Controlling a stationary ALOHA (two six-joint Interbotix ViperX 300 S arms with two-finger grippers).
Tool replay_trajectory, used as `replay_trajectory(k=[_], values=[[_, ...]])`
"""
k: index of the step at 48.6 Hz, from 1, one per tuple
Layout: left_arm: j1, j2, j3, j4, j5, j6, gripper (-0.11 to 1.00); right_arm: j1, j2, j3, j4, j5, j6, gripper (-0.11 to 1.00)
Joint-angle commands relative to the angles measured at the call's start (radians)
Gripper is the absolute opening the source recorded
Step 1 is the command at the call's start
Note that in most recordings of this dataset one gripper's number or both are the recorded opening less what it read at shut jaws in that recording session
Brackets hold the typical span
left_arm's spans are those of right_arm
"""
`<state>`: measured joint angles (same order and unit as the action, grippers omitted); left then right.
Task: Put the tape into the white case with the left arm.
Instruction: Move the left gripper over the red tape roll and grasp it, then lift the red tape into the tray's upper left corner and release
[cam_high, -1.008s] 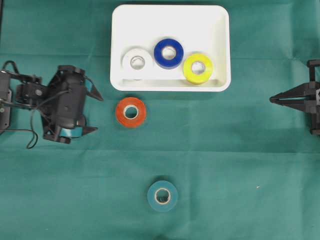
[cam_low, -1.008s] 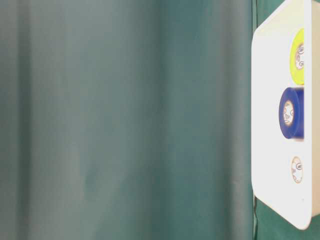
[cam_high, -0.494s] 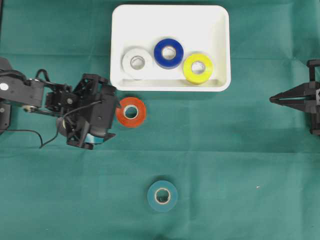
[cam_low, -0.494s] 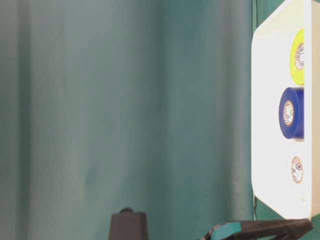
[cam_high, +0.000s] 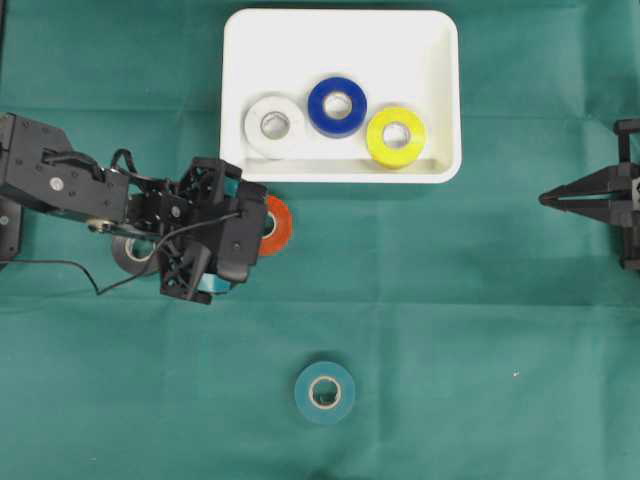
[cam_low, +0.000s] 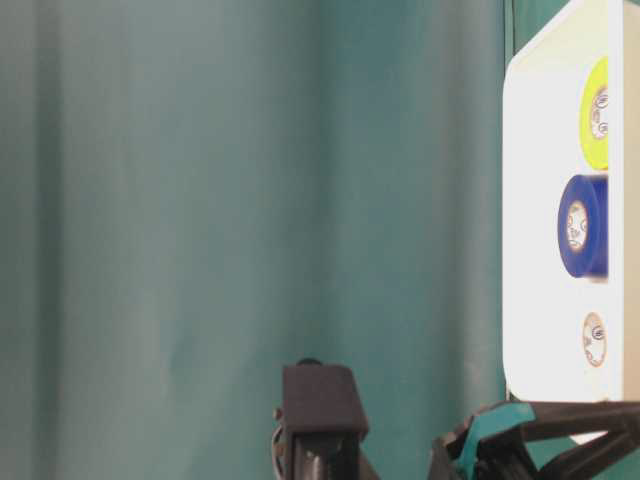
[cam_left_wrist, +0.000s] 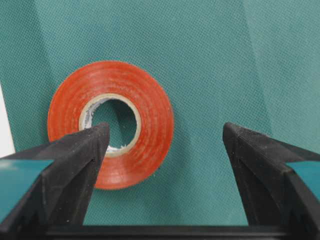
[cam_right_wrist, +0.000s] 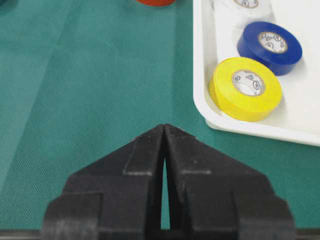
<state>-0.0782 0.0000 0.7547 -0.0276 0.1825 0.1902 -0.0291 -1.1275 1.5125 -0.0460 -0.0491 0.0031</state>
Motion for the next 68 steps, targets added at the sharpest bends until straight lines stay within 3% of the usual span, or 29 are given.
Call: replay_trajectory(k=[1, 41, 47, 55, 68], values=[[-0.003, 0.006, -0.028, -0.002, -0.006, -0.002, 0.92, 0.0, 0.005, -0.009, -0.003, -0.009, 0.002, -0.09], [0.008, 0.101, -0.052, -0.002, -0.011, -0.002, 0.9, 0.0, 0.005, -0.009, -0.003, -0.009, 0.002, -0.09], [0.008, 0.091, -0.052, -0.002, -0.011, 0.0, 0.73, -0.002, 0.005, -0.009, -0.003, -0.009, 0.002, -0.09], [0.008, 0.072, -0.052, -0.002, -0.011, 0.0, 0.27, 0.0, 0.005, -0.008, -0.002, -0.009, 0.002, -0.09], [-0.012, 0.011, -0.06, -0.002, 0.025, 0.0, 0.25, 0.0, 0.005, -0.009, -0.003, -0.009, 0.002, -0.09]])
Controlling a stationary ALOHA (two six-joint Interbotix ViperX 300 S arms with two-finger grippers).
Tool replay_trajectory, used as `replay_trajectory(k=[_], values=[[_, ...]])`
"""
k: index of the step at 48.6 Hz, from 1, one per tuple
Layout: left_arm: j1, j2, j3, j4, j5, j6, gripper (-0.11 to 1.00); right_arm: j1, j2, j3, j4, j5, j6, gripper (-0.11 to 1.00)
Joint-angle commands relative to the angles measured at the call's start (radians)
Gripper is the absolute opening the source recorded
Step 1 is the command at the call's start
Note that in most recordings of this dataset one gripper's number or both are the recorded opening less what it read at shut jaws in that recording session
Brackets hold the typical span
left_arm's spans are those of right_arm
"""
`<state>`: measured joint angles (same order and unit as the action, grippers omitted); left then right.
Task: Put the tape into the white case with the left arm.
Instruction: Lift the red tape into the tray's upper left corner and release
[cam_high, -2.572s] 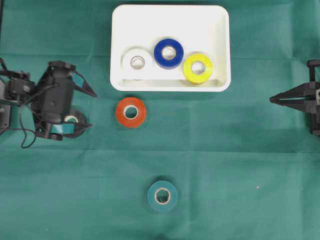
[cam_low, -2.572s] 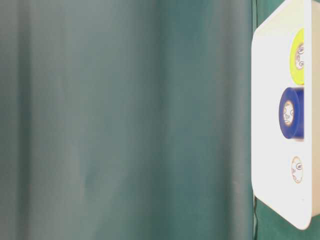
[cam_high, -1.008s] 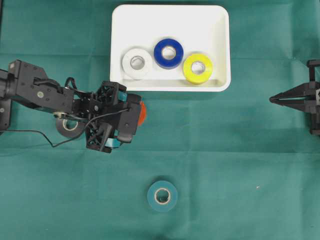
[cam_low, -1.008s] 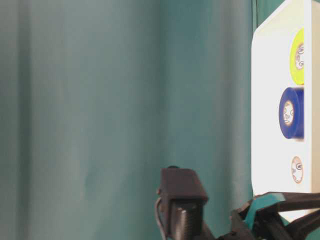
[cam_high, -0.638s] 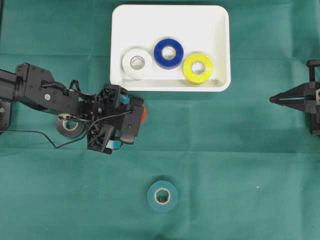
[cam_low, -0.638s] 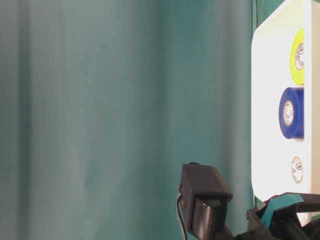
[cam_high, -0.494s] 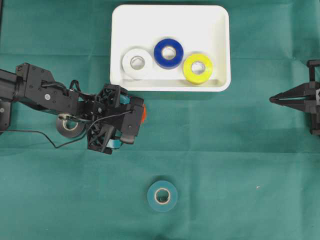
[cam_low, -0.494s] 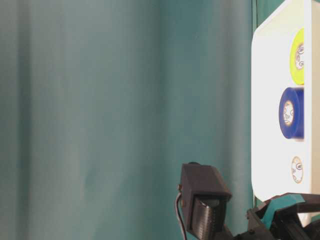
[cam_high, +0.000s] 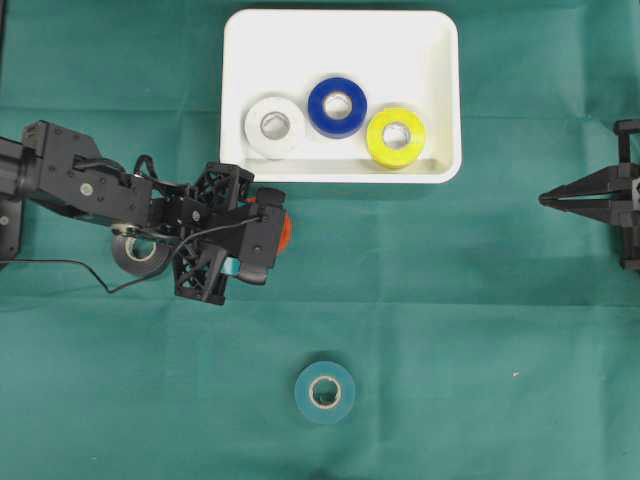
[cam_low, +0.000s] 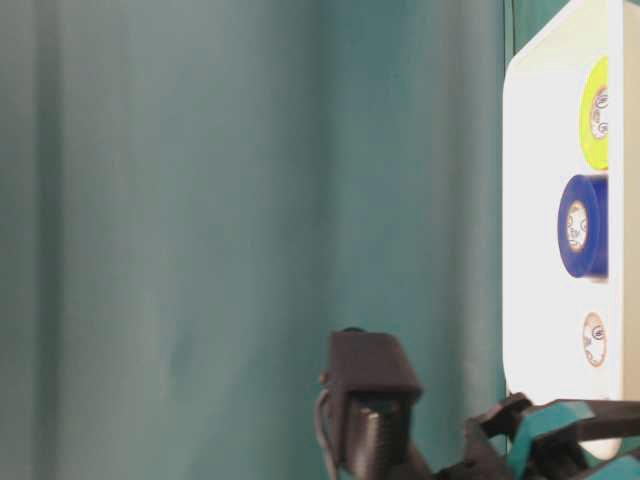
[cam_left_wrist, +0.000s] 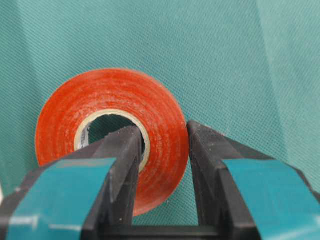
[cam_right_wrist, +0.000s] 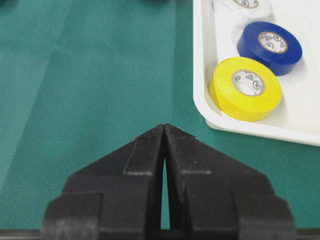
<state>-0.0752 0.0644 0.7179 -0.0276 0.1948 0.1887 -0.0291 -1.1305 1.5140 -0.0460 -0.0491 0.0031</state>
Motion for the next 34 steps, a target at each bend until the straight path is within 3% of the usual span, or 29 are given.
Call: replay_trajectory(k=[1, 19, 27, 34], values=[[-0.02, -0.063, -0.026, -0.002, 0.02, 0.002, 0.25, 0.0, 0.008, -0.011, -0.003, -0.009, 0.002, -0.09], [-0.061, -0.195, -0.075, 0.002, 0.189, 0.005, 0.25, 0.0, 0.008, -0.011, -0.003, -0.011, 0.002, -0.09], [-0.041, -0.198, -0.071, 0.005, 0.195, 0.014, 0.25, 0.0, 0.008, -0.011, -0.003, -0.009, 0.002, -0.09], [0.021, -0.193, -0.066, 0.005, 0.195, 0.018, 0.25, 0.0, 0.008, -0.009, -0.003, -0.009, 0.002, -0.09]])
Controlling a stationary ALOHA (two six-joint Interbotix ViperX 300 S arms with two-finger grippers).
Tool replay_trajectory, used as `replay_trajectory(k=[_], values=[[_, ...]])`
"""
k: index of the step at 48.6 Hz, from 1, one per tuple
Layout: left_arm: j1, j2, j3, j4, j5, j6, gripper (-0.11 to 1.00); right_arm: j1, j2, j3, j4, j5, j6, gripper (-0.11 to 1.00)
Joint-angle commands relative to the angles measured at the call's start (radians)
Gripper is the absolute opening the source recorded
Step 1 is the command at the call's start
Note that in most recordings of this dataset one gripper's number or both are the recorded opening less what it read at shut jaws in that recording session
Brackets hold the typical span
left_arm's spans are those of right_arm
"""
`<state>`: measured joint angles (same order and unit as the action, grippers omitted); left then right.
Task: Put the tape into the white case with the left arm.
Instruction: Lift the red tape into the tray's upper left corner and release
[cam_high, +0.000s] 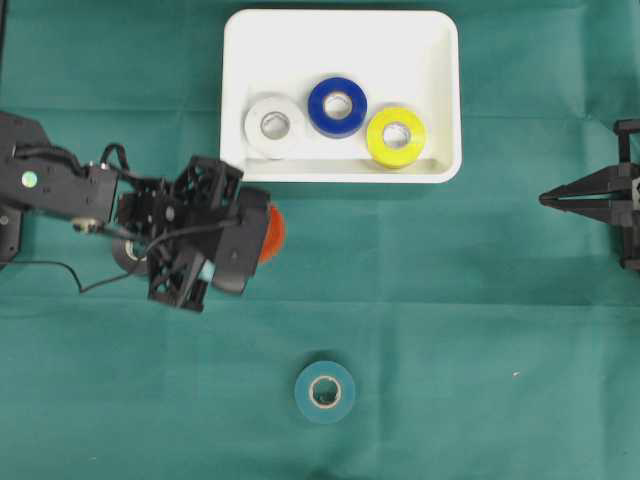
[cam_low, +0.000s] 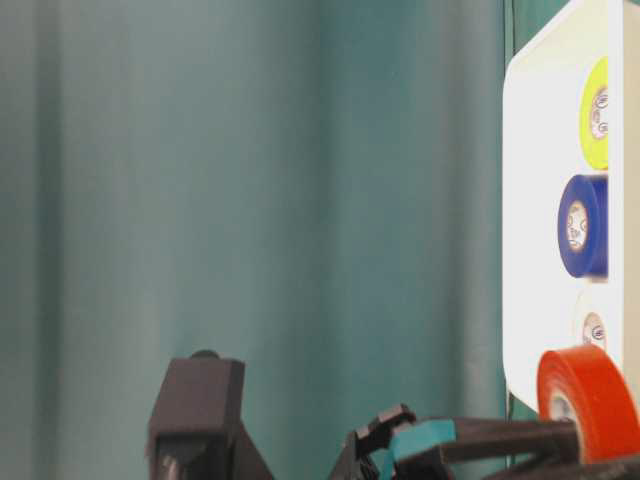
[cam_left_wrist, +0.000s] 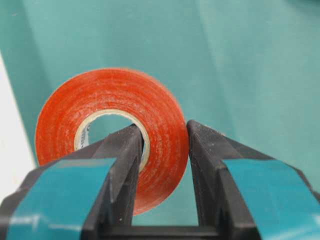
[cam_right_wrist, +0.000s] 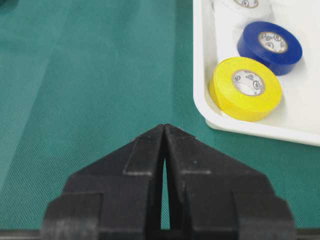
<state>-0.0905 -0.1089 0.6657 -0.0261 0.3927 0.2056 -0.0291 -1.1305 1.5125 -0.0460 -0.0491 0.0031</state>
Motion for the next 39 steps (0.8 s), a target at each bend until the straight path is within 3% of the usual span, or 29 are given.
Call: replay_trajectory(k=[1, 21, 39], values=[[0.049, -0.02, -0.014, 0.005, -0.003, 0.002, 0.25, 0.0, 0.008, -0.008, -0.003, -0.009, 0.002, -0.09], [0.302, 0.006, -0.02, 0.005, -0.072, 0.005, 0.25, 0.0, 0.008, -0.008, -0.003, -0.009, 0.002, -0.09], [0.445, 0.091, -0.072, 0.005, -0.141, 0.005, 0.25, 0.0, 0.008, -0.009, -0.003, -0.009, 0.002, -0.09]])
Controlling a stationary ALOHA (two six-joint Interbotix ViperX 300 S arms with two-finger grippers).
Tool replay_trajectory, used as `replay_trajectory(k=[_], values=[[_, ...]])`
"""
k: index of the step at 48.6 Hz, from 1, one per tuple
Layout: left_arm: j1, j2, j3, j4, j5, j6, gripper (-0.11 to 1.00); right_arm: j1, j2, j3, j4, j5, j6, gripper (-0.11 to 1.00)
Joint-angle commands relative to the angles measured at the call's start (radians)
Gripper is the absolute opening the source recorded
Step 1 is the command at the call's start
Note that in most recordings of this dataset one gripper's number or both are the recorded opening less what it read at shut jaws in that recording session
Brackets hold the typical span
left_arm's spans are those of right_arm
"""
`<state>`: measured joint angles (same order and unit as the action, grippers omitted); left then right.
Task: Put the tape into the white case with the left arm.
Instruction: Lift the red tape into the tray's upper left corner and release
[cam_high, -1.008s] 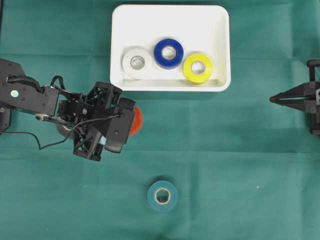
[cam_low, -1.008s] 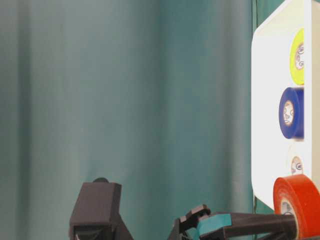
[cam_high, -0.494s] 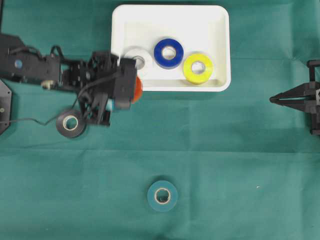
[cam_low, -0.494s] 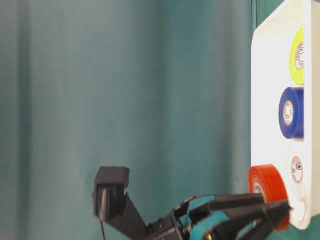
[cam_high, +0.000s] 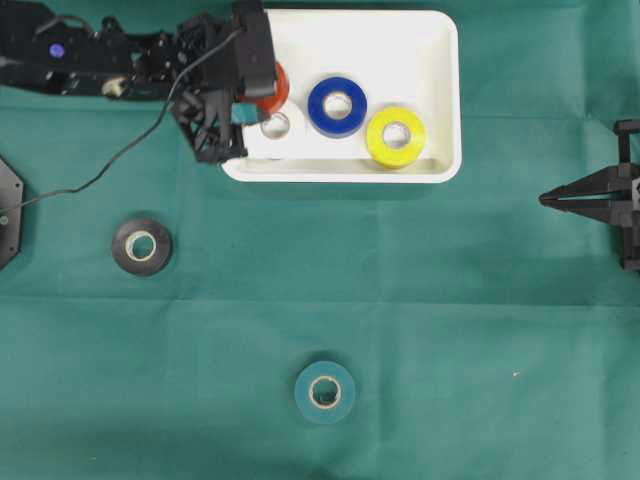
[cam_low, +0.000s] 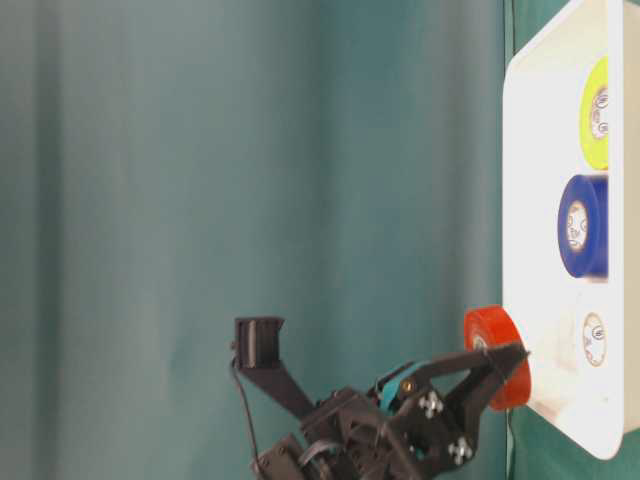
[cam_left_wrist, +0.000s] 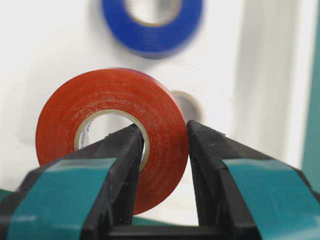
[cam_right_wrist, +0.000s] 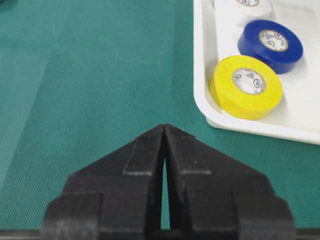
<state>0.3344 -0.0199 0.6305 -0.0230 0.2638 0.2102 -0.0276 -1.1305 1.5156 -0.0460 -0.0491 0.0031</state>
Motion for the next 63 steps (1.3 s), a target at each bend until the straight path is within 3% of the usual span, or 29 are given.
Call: replay_trajectory(k=[1, 15, 39, 50, 63], values=[[0.025, 0.006, -0.041, 0.002, -0.012, 0.0, 0.25, -0.002, 0.008, -0.011, -0.003, -0.009, 0.002, -0.09], [0.084, 0.086, -0.097, 0.003, -0.021, -0.002, 0.25, -0.002, 0.008, -0.011, -0.003, -0.009, 0.002, -0.09], [0.084, 0.097, -0.107, 0.003, -0.02, -0.003, 0.27, -0.002, 0.008, -0.011, -0.003, -0.009, 0.002, -0.09], [0.083, 0.091, -0.097, 0.002, -0.018, -0.005, 0.88, -0.002, 0.008, -0.011, -0.003, -0.011, 0.002, -0.09], [0.075, 0.032, -0.048, 0.002, -0.018, -0.009, 0.88, -0.002, 0.008, -0.011, -0.003, -0.009, 0.002, -0.09]])
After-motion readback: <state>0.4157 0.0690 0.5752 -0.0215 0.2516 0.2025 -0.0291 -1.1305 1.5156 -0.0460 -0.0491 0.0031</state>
